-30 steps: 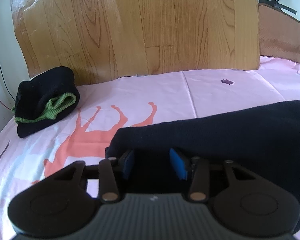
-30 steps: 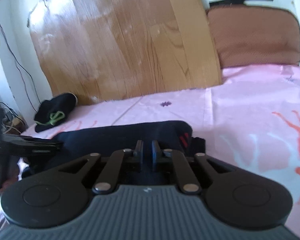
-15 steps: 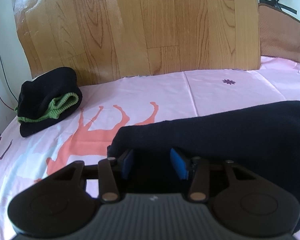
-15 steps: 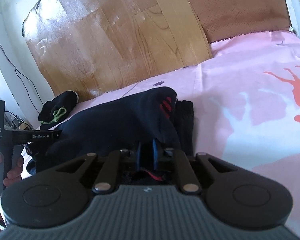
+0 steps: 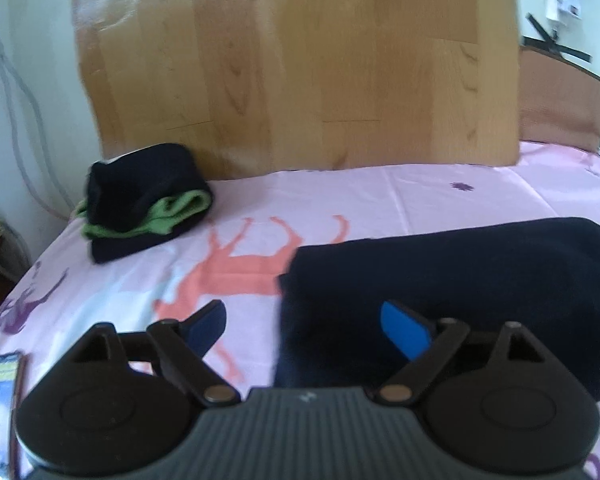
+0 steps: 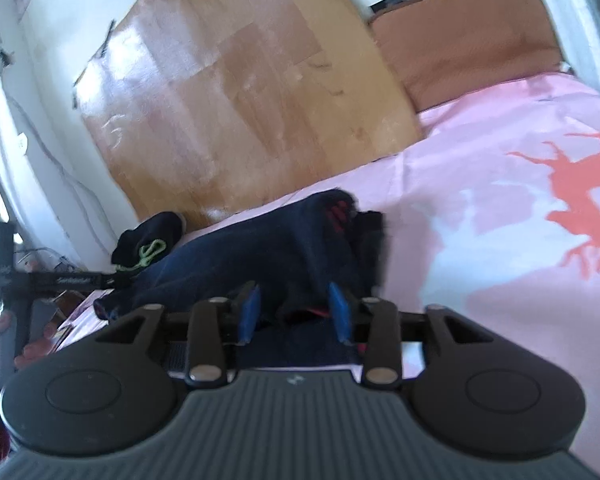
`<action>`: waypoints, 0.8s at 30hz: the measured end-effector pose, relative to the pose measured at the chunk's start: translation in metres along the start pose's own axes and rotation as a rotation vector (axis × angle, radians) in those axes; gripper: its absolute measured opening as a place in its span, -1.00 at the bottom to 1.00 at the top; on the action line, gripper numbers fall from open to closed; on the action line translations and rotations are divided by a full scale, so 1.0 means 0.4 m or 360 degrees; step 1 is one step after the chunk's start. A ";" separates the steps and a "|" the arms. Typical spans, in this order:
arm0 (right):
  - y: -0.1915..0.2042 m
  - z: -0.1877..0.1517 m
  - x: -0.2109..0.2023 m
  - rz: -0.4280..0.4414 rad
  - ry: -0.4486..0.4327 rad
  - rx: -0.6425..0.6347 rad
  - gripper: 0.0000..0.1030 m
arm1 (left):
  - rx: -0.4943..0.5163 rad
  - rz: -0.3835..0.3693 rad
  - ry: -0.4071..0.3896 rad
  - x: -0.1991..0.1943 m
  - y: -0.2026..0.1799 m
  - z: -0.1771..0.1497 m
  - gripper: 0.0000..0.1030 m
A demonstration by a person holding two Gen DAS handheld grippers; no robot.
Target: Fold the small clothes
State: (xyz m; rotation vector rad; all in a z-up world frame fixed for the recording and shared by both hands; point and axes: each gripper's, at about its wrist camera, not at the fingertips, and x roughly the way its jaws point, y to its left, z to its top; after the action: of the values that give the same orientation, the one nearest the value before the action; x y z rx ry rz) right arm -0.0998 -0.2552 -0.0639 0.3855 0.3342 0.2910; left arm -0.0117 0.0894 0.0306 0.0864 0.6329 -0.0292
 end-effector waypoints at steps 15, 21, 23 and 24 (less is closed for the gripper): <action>-0.131 0.029 -0.045 -0.0076 -0.0019 0.0445 0.30 | -0.0130 0.0114 0.0050 -0.009 0.102 -0.042 0.97; -0.146 0.021 -0.034 -0.0069 0.0055 0.0518 0.36 | -0.0134 0.0095 0.0073 0.000 0.102 -0.046 0.99; -0.150 0.019 -0.034 -0.0063 0.0052 0.0526 0.36 | -0.0133 0.0088 0.0081 0.005 0.102 -0.050 0.99; -0.150 0.019 -0.034 -0.0063 0.0052 0.0525 0.36 | -0.0134 0.0086 0.0085 0.007 0.102 -0.052 0.99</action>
State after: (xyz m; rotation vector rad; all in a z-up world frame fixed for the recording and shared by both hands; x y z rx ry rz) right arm -0.0967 -0.3154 -0.0785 0.6983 0.4229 0.2034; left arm -0.0196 0.1317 0.0151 0.0228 0.6843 0.0518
